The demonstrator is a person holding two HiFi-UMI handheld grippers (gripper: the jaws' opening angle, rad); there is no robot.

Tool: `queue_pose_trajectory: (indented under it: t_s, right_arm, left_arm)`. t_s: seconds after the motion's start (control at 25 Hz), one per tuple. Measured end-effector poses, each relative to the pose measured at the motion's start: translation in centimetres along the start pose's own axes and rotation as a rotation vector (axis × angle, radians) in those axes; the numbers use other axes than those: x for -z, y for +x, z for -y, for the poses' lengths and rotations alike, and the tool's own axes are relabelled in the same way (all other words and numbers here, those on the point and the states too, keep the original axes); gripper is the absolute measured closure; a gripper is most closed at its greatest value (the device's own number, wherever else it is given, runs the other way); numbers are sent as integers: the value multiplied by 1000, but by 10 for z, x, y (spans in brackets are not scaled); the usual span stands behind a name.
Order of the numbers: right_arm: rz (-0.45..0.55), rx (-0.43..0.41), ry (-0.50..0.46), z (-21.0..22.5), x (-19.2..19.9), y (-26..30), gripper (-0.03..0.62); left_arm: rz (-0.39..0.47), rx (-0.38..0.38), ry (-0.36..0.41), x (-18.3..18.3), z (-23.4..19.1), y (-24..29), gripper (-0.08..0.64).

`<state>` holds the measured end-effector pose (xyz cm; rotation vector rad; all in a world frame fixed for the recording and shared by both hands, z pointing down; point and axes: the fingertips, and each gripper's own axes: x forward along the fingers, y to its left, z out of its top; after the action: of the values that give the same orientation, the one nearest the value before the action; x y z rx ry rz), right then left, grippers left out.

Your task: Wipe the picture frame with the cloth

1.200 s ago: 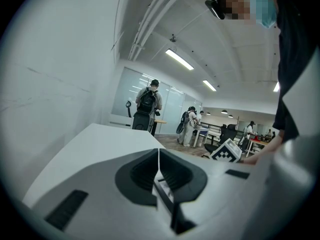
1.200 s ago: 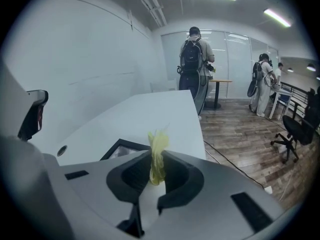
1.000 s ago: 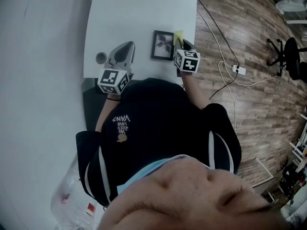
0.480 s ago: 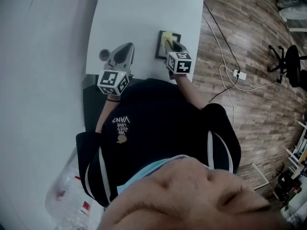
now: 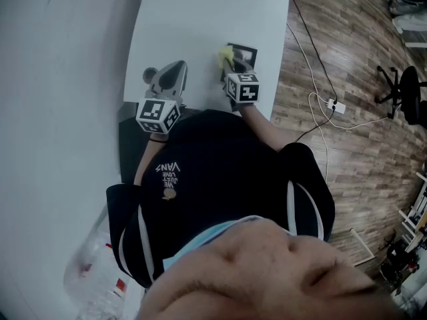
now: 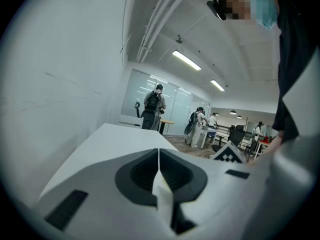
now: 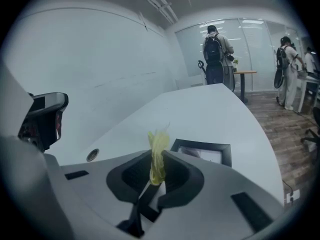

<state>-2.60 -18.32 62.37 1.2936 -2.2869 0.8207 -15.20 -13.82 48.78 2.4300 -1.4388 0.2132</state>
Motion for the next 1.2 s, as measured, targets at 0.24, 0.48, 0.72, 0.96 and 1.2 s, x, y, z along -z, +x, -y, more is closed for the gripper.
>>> queue_pose_trajectory:
  t_s: [0.24,0.48,0.72,0.96,1.2]
  right_arm:
    - [-20,47,3,12,8,-1,546]
    - [-19,97,14,26,13,-10,546]
    - [-16,155,45,48,16,-25,546]
    - [-9,205,71,68,22,-37,546]
    - [-2,247,95,87,27,-48,545]
  left_arm:
    - [-7,24,1,2,2,4,543]
    - [-10,59,3,2,6,11,543]
    - [-15,90,9,-2,17,17,543]
    - [-15,113,11,0,24,22,543]
    - [-15,129,13,4,32,26,543]
